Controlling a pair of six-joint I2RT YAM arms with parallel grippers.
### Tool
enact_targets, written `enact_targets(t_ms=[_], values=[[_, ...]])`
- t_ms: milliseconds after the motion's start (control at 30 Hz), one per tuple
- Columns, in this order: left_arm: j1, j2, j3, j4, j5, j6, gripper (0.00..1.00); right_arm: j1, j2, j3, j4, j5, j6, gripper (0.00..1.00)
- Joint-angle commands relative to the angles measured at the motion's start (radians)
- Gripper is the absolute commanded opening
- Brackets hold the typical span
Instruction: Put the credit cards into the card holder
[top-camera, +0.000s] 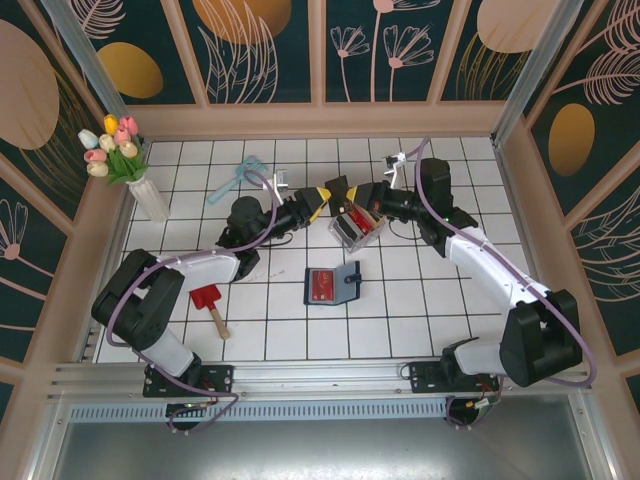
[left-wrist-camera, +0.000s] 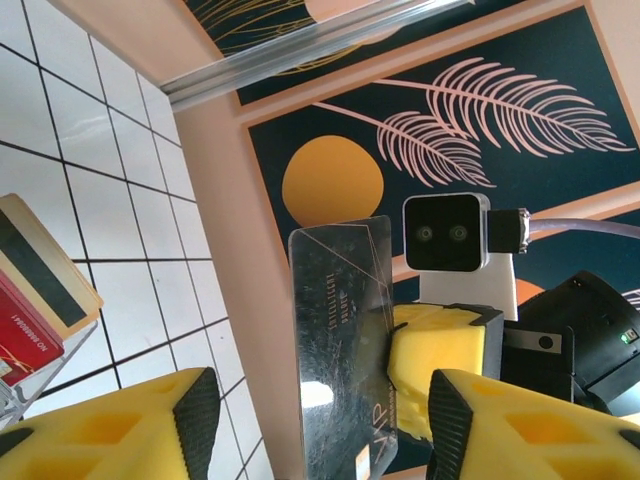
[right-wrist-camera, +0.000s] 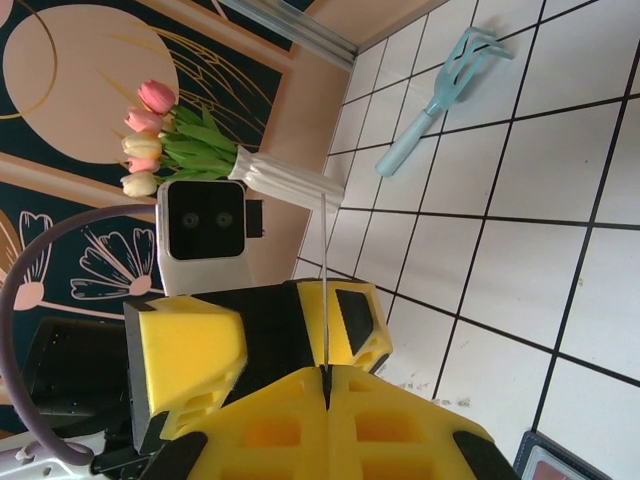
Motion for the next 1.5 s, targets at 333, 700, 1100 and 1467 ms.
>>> enact_targets(t_ms=[333,700,1100,1467], values=[[-0.004,0.014,0.015,0.091,0.041,-0.014,0.32,-0.004,0.005,-0.036,0.103,-0.057,0.056,0.00],[-0.002,-0.016,-0.053,0.085,0.018,-0.016,0.04,-0.003,-0.002,-0.041,-0.049,0.041,-0.028,0.12],[-0.002,-0.192,-0.227,-0.511,-0.180,0.107,0.00,0.218,0.010,-0.059,-0.360,0.423,-0.176,0.25],[-0.023,-0.217,-0.275,-0.527,-0.046,0.200,0.00,0.396,0.133,-0.103,-0.441,0.631,-0.095,0.18]])
